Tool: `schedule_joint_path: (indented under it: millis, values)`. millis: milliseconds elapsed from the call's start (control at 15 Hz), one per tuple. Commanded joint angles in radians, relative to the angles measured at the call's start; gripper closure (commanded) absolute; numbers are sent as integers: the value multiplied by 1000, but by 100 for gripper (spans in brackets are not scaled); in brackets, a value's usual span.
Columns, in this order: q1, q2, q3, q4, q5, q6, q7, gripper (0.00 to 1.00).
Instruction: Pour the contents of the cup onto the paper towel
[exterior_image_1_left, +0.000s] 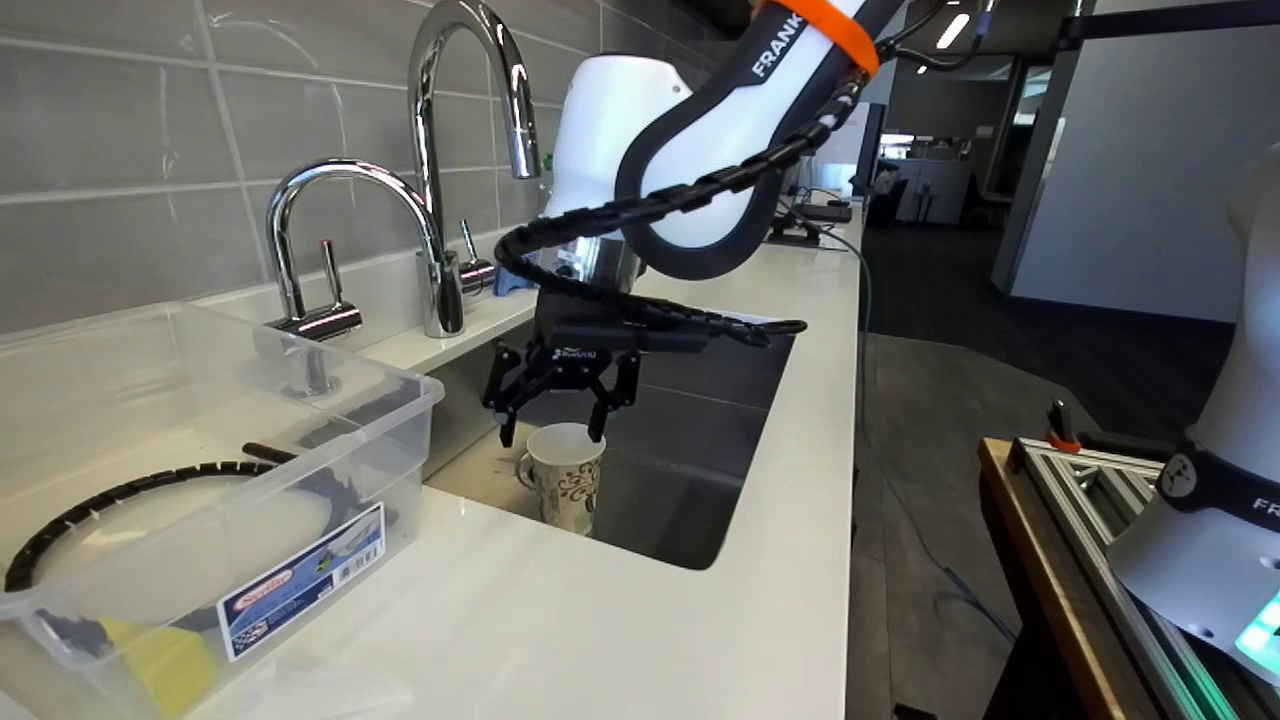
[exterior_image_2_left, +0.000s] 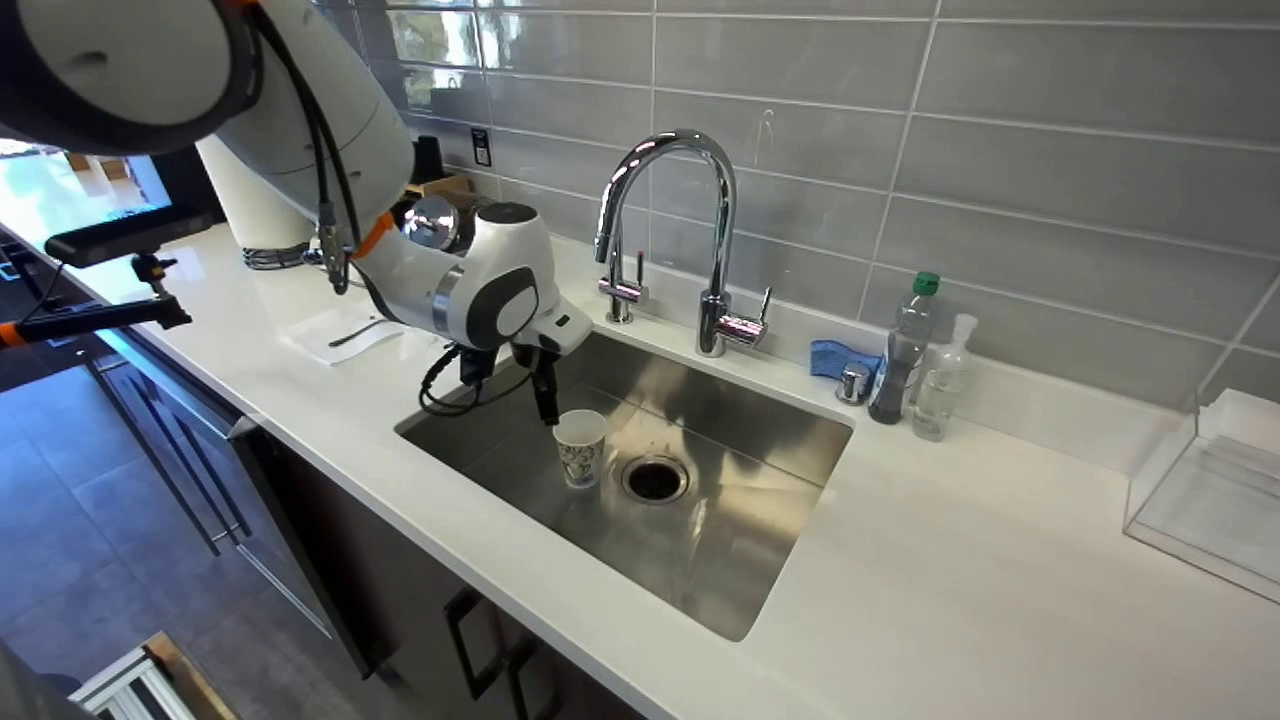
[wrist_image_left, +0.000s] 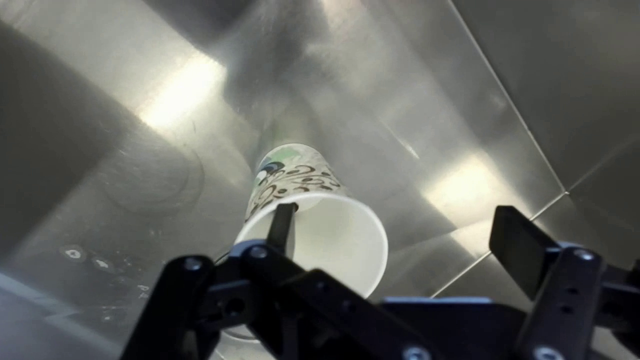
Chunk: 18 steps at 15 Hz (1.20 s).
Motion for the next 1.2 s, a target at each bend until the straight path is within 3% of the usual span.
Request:
schedule_joint_path:
  millis: [0,267,600,667,733,933,1133]
  values:
    - [3,69,-6,58,85,24,-124,0]
    - [30,110,-45,93,84,27,-181,1]
    - [80,165,-106,114,65,82,-197,16]
    - [92,177,-116,117,63,100,-200,23]
    - [101,187,-120,120,66,116,-206,23]
    - [138,212,-150,129,62,143,-209,43]
    - [181,223,-188,135,52,145,-204,73]
